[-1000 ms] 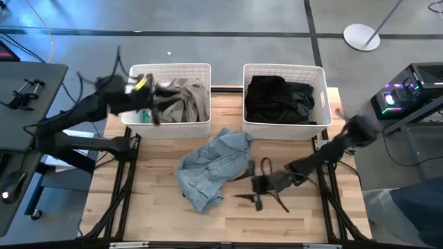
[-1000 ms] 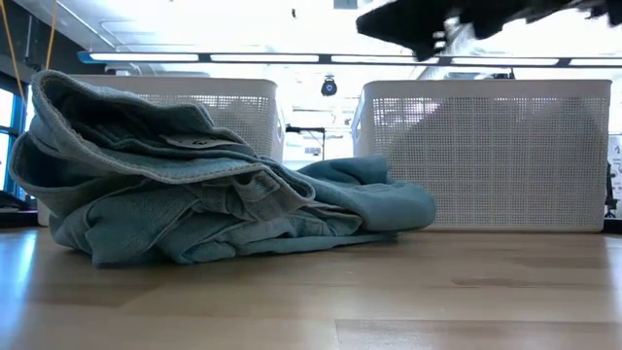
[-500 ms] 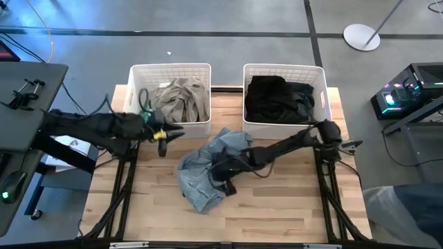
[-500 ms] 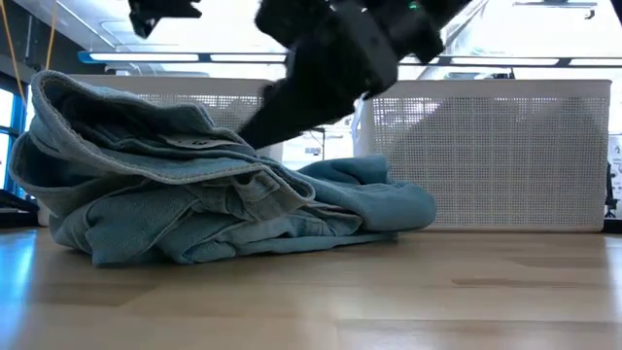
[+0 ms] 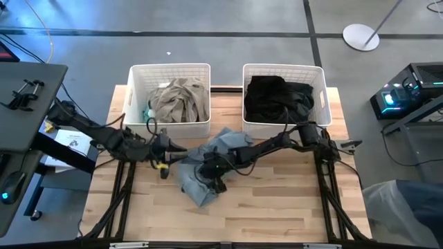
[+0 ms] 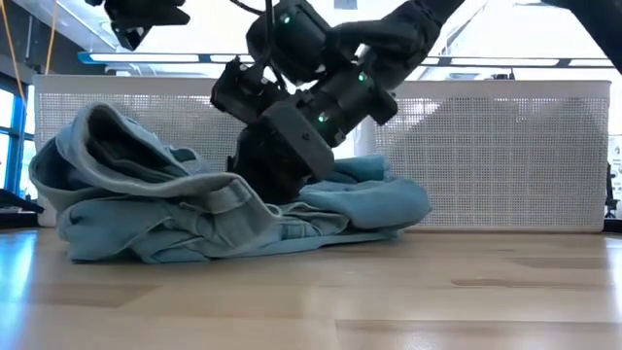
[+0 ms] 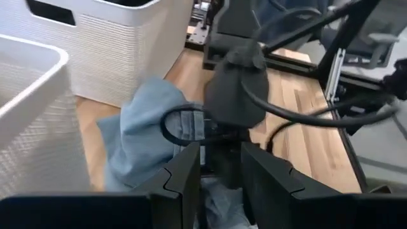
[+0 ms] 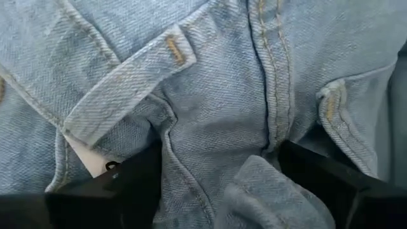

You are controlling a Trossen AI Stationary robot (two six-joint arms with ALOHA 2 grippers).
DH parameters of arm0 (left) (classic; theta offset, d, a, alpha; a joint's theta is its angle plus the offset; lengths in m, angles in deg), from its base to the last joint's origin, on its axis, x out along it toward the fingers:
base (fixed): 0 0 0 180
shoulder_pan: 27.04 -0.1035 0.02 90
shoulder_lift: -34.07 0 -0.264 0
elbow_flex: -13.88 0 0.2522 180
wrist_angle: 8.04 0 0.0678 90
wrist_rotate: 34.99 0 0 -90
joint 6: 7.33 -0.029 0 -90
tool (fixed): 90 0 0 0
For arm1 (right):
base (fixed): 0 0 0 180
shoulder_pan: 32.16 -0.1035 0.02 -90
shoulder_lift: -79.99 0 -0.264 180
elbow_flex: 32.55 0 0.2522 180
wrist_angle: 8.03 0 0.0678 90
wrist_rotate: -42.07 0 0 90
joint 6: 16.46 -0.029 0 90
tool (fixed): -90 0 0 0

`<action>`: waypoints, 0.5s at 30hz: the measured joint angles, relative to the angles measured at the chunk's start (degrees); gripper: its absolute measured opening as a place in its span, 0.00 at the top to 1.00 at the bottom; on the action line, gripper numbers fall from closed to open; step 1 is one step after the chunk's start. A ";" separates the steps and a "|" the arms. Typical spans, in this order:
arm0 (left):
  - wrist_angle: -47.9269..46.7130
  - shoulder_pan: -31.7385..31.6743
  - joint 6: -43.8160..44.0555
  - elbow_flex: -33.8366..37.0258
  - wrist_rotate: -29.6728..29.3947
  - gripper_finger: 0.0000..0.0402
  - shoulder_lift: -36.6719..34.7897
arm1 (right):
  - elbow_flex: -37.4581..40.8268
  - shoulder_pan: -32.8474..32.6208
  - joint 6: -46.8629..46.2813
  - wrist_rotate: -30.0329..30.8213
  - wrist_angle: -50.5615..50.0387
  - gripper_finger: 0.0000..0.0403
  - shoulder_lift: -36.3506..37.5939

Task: Sort clothes
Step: Put the light blue pants into the left white laundry bin

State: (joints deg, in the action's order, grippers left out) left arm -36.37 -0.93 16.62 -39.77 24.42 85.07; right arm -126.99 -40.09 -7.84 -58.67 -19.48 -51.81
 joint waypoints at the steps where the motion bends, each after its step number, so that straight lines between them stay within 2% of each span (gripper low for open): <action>1: -0.05 0.96 0.02 0.03 -0.99 0.74 0.50 | -0.03 0.02 -1.15 -0.56 0.35 0.30 -0.47; 4: 0.00 3.41 1.07 0.06 -3.68 0.74 2.15 | -0.03 -0.61 -3.49 -0.35 0.81 0.43 -0.65; 8: 0.01 6.93 3.03 0.10 -7.04 0.74 2.77 | 0.00 -2.58 -5.53 1.34 0.98 0.70 -0.56; 11: 0.63 9.62 4.31 0.10 -9.77 0.74 2.03 | 0.55 -4.30 -5.50 1.26 -1.19 0.89 2.90; 15: 6.45 13.07 4.02 0.10 -12.06 0.74 0.74 | 1.45 -7.17 -2.29 -1.01 -9.03 0.92 10.84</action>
State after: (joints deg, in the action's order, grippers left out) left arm -29.92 12.14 20.63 -39.67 12.35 85.81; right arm -125.54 -47.26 -10.12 -59.68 -28.51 -40.97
